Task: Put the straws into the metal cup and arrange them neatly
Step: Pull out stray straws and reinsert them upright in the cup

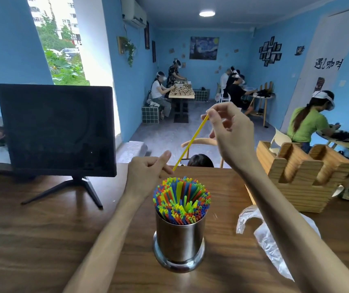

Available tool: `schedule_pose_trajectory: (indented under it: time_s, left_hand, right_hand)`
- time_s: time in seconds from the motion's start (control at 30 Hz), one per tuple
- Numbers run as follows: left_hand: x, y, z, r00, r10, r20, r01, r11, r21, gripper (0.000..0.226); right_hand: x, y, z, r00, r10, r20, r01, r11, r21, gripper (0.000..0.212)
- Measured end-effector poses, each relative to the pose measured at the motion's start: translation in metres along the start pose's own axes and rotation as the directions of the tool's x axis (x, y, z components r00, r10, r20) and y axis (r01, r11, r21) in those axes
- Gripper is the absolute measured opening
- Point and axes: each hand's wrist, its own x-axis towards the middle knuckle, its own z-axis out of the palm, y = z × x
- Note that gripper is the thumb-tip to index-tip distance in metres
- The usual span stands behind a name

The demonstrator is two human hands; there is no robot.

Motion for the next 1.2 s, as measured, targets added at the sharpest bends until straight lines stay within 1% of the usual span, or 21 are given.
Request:
schedule_pose_trajectory:
  time_s: [0.07,0.13,0.17,0.23,0.3,0.33,0.37,0.4,0.47,0.5,0.53,0.6,0.67,0.7,0.77,0.83,0.9,1.0,1.07,1.13,1.2]
  left_hand:
    - [-0.002,0.02,0.001,0.979,-0.108,0.173,0.129,0.985,-0.115,0.056]
    - [-0.002,0.034,0.003,0.923,-0.222,0.316,0.301,0.926,-0.228,0.059]
    - [0.0,0.037,0.004,0.904,-0.253,0.344,0.36,0.884,-0.298,0.055]
    - [0.004,0.041,0.004,0.882,-0.291,0.37,0.445,0.774,-0.451,0.034]
    - [0.01,0.04,0.001,0.86,-0.299,0.413,0.503,0.63,-0.591,0.021]
    - [0.011,0.039,-0.001,0.859,-0.284,0.427,0.508,0.585,-0.633,0.02]
    - [0.011,0.037,-0.004,0.874,-0.256,0.413,0.479,0.6,-0.641,0.019]
    - [0.01,0.035,-0.006,0.901,-0.222,0.372,0.417,0.674,-0.61,0.017]
    - [0.005,0.032,-0.007,0.958,-0.121,0.26,0.237,0.845,-0.479,0.014]
    - [0.003,0.029,-0.006,0.973,-0.072,0.218,0.157,0.903,-0.4,0.014]
    - [0.001,0.027,-0.005,0.98,-0.023,0.197,0.085,0.945,-0.316,0.015]
    - [-0.003,0.019,0.0,0.975,0.072,0.21,-0.047,0.991,-0.123,0.015]
    - [-0.006,0.011,0.005,0.96,0.121,0.251,-0.136,0.99,0.045,0.013]
    - [-0.008,0.006,0.007,0.953,0.135,0.272,-0.167,0.981,0.097,0.012]
    - [-0.01,0.0,0.011,0.942,0.158,0.297,-0.198,0.974,0.108,0.013]
    - [-0.009,-0.003,0.011,0.934,0.163,0.317,-0.214,0.968,0.133,0.01]
    - [-0.008,-0.005,0.007,0.942,0.115,0.316,-0.188,0.959,0.21,0.01]
    - [-0.001,-0.012,0.0,0.98,0.061,0.188,-0.11,0.959,0.263,0.013]
    - [0.003,-0.017,-0.002,0.989,0.035,0.141,-0.079,0.945,0.318,0.011]
    - [0.007,-0.021,-0.002,0.983,-0.013,0.183,-0.055,0.931,0.36,0.009]
    - [0.009,-0.026,0.0,0.968,-0.054,0.246,-0.048,0.92,0.389,0.009]
  right_hand:
    - [-0.011,-0.016,-0.002,0.998,-0.064,0.002,0.064,0.994,0.092,0.007]
    - [-0.028,-0.027,0.0,0.986,-0.141,0.093,0.128,0.982,0.14,0.004]
    - [-0.038,-0.03,0.003,0.971,-0.184,0.154,0.161,0.976,0.148,0.003]
    - [-0.056,-0.03,0.006,0.932,-0.229,0.281,0.192,0.969,0.152,0.006]
    - [-0.068,-0.024,0.005,0.878,-0.196,0.437,0.14,0.977,0.158,0.008]
    - [-0.072,-0.02,0.003,0.846,-0.157,0.509,0.081,0.983,0.167,0.007]
    - [-0.073,-0.015,0.001,0.836,-0.115,0.536,0.015,0.982,0.188,0.006]
    - [-0.073,-0.009,-0.001,0.86,-0.065,0.505,-0.062,0.971,0.231,0.005]
    - [-0.066,0.009,-0.001,0.94,0.068,0.334,-0.161,0.952,0.26,0.001]
    - [-0.062,0.018,0.001,0.954,0.12,0.276,-0.185,0.957,0.225,0.007]
    - [-0.058,0.024,0.003,0.952,0.152,0.267,-0.209,0.958,0.199,0.017]
    - [-0.055,0.029,0.009,0.93,0.18,0.321,-0.25,0.949,0.194,0.046]
    - [-0.055,0.028,0.018,0.919,0.156,0.361,-0.234,0.955,0.182,0.073]
    - [-0.057,0.028,0.024,0.929,0.121,0.35,-0.191,0.966,0.174,0.083]
    - [-0.06,0.031,0.033,0.961,0.033,0.274,-0.077,0.985,0.152,0.089]
    - [-0.064,0.036,0.036,0.97,-0.006,0.245,-0.019,0.995,0.099,0.084]
    - [-0.067,0.042,0.035,0.958,0.009,0.288,-0.015,1.0,0.02,0.072]
    - [-0.072,0.056,0.031,0.944,0.038,0.328,0.006,0.991,-0.133,0.037]
    - [-0.076,0.064,0.029,0.912,0.056,0.405,0.028,0.98,-0.198,0.016]
    - [-0.079,0.071,0.028,0.871,0.105,0.48,0.011,0.972,-0.233,0.022]
    - [-0.076,0.074,0.028,0.858,0.162,0.487,-0.044,0.968,-0.246,0.026]
